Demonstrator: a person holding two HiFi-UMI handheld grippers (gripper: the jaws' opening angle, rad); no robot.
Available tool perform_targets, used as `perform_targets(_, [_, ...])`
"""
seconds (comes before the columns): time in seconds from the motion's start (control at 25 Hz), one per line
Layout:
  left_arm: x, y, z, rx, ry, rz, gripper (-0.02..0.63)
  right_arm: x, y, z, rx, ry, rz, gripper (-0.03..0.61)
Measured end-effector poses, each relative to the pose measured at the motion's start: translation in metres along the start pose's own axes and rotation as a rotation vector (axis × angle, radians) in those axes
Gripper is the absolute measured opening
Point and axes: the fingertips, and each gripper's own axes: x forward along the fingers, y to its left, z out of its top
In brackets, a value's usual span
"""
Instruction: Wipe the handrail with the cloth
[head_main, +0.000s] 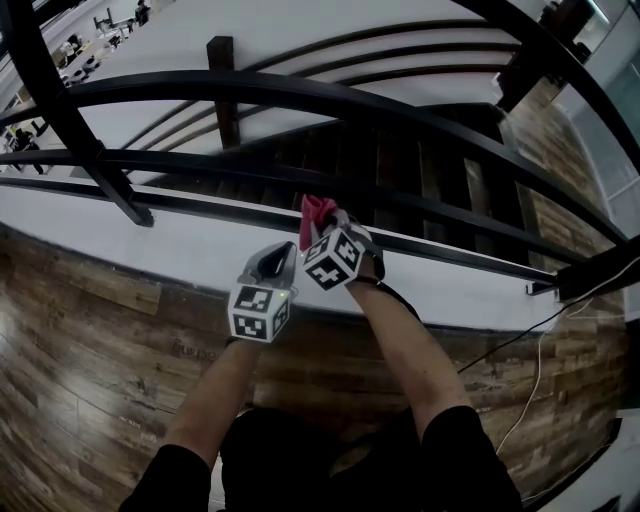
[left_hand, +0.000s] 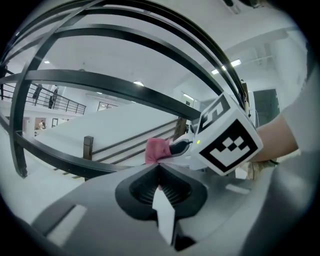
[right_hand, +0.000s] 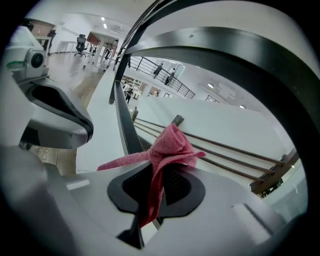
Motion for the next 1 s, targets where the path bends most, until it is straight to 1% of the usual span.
perform_targets(0.08, [0.003, -0.011, 0.002, 0.001, 0.000, -0.001, 0.000, -0.003, -0.003, -0.009, 0.000, 0.001, 0.009, 0.043])
perform_targets(0.28, [0.012, -0.032, -0.001, 0.018, 0.021, -0.042, 0.000, -0.012, -0.016, -0.029, 0.053, -0.018, 0.031, 0.044])
perform_targets(0.36, [0.014, -0.035, 0.000, 0.019, 0.024, -0.029, 0.000, -0.015, -0.021, -0.037, 0.065, -0.022, 0.030, 0.044])
perform_targets(0.44, [0.016, -0.040, 0.002, 0.032, 0.025, -0.020, 0.000, -0.020, -0.026, -0.046, 0.061, -0.022, 0.030, 0.043])
perform_targets(0.52, [0.018, -0.046, 0.002, 0.049, 0.030, -0.033, 0.000, -0.023, -0.031, -0.054, 0.051, -0.021, 0.034, 0.044])
perform_targets(0.64, [0.023, -0.056, 0.008, 0.084, 0.030, -0.050, 0.000, -0.027, -0.039, -0.068, 0.063, -0.020, 0.045, 0.043])
perform_targets(0.72, [0.027, -0.061, 0.014, 0.083, 0.022, -0.053, 0.000, -0.032, -0.044, -0.076, 0.071, -0.029, 0.049, 0.044])
perform_targets(0.8, [0.032, -0.065, 0.018, 0.067, 0.021, -0.058, 0.000, -0.034, -0.046, -0.082, 0.060, -0.037, 0.047, 0.044])
perform_targets(0.92, [0.043, -0.070, 0.021, 0.055, 0.037, -0.055, 0.000, -0.037, -0.051, -0.091, 0.007, -0.037, 0.042, 0.044])
perform_targets(1.0, [0.051, -0.078, 0.023, 0.052, 0.049, -0.052, 0.000, -0.041, -0.054, -0.101, -0.003, -0.033, 0.051, 0.043])
